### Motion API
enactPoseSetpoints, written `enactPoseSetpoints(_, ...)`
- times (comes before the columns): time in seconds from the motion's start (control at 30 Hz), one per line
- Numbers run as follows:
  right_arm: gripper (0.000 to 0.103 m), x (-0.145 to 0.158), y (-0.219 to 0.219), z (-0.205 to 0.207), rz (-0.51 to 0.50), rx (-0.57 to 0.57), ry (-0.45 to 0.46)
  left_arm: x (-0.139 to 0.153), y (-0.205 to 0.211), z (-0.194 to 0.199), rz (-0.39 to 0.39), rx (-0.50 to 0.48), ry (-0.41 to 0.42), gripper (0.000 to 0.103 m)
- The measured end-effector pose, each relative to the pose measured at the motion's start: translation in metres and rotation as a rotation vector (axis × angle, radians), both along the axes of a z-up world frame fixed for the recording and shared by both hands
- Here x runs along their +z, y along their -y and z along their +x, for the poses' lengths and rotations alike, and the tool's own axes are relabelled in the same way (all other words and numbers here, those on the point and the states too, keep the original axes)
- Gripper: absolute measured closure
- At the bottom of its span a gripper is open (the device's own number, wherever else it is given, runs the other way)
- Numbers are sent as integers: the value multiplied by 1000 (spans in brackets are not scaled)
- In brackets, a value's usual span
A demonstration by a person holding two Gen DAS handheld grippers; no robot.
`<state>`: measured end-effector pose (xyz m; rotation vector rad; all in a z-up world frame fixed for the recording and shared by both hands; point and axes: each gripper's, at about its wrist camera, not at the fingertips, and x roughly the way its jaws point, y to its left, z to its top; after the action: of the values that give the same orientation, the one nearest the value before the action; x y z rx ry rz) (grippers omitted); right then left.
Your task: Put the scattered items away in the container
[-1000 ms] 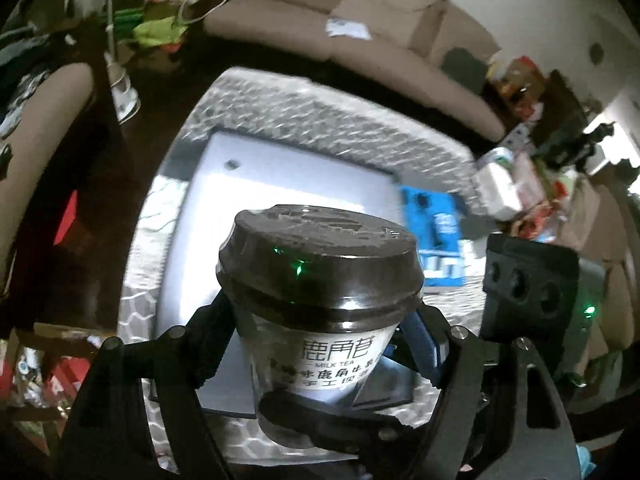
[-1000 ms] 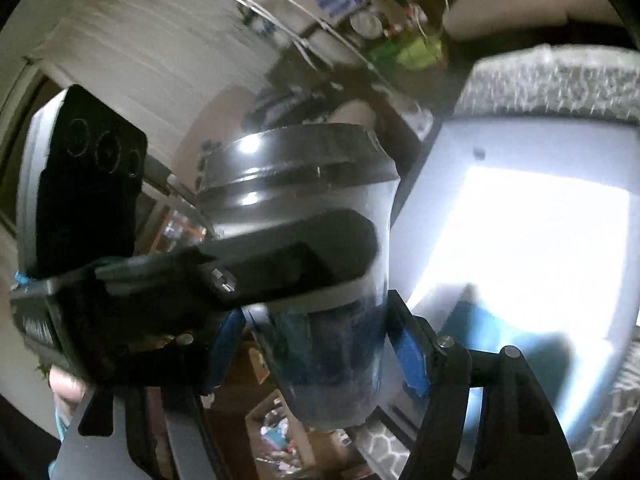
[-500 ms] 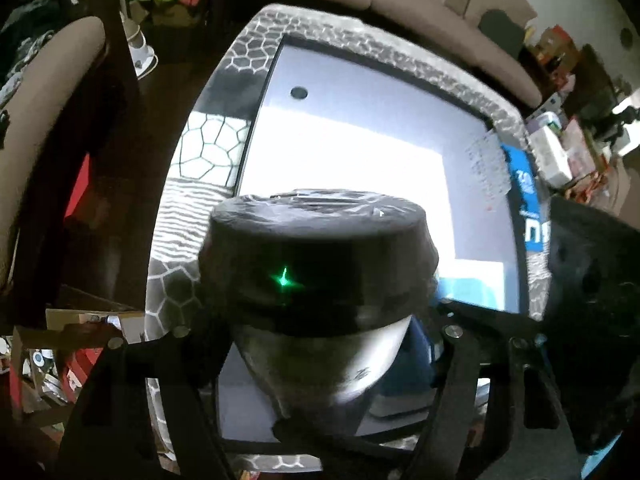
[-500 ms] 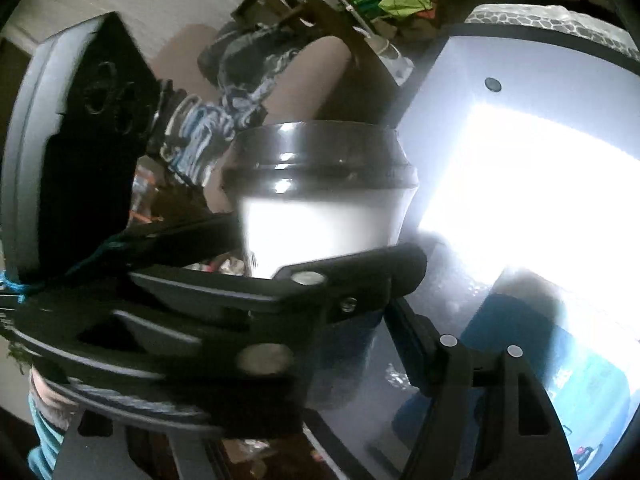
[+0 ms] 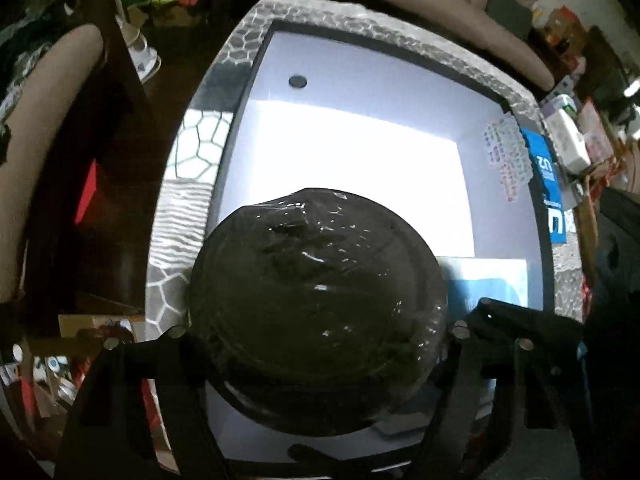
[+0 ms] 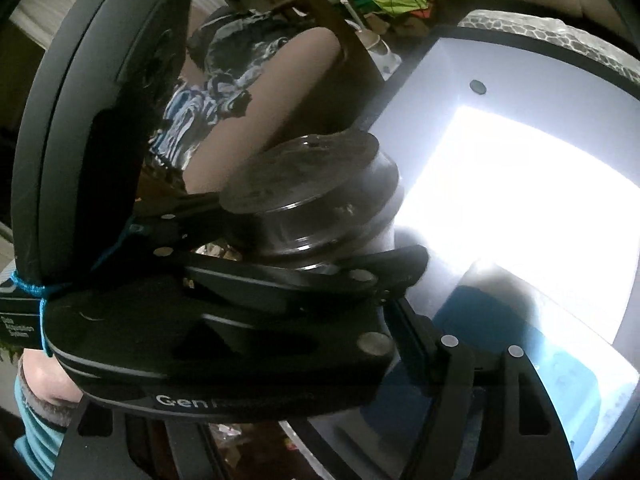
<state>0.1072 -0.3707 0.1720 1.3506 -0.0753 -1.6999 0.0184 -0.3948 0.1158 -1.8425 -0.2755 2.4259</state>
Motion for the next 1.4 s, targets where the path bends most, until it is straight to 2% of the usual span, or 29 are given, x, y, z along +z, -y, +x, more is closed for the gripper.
enactPoseSetpoints(0.1, 29, 2, -6, 4, 28, 21, -19, -12, -4, -6, -6, 3, 27, 24)
enactPoseSetpoints(0.17, 29, 7, -10, 6, 55, 50, -53, -11, -10, -8, -14, -6, 13, 17)
enactPoseSetpoints(0.27, 28, 17, -20, 7, 96, 78, -110, -12, -13, -12, -18, -6, -1, 15)
enactPoseSetpoints(0.33, 27, 28, -36, 4, 82, 86, -138, -12, -12, -13, -12, -1, -9, 15)
enactPoseSetpoints(0.4, 24, 38, -54, -7, 35, 61, -136, -10, -8, -13, 19, 7, -19, 15)
enactPoseSetpoints(0.43, 19, 41, -60, -15, 16, 46, -122, -10, -7, -12, 30, 6, -25, 14)
enactPoseSetpoints(0.57, 17, 39, -63, -33, 41, 32, -118, -4, 14, -11, 176, 77, -43, 14)
enactPoseSetpoints(0.67, 15, 39, -55, -45, 33, 44, -99, 1, 28, -7, 246, 125, -62, 17)
enactPoseSetpoints(0.73, 15, 36, -48, -53, 60, 37, -120, 6, 39, -2, 312, 149, -92, 16)
enactPoseSetpoints(0.83, 15, 31, -44, -62, 51, 32, -110, 24, 49, 6, 318, 169, -163, 16)
enactPoseSetpoints(0.9, 15, 25, -41, -72, 82, 9, -121, 36, 59, 17, 384, 184, -220, 12)
enactPoseSetpoints(0.97, 15, 20, -32, -83, 99, -6, -120, 42, 66, 27, 412, 186, -251, 1)
enactPoseSetpoints(1.17, 16, 12, 1, -120, 79, -44, -115, 28, 82, 54, 500, 230, -256, 1)
enactPoseSetpoints(1.33, 32, -9, 36, -128, 166, 13, -113, 23, 85, 61, 545, 245, -261, 1)
enactPoseSetpoints(1.4, 35, -17, 45, -123, 204, 44, -133, 24, 82, 62, 533, 235, -264, 1)
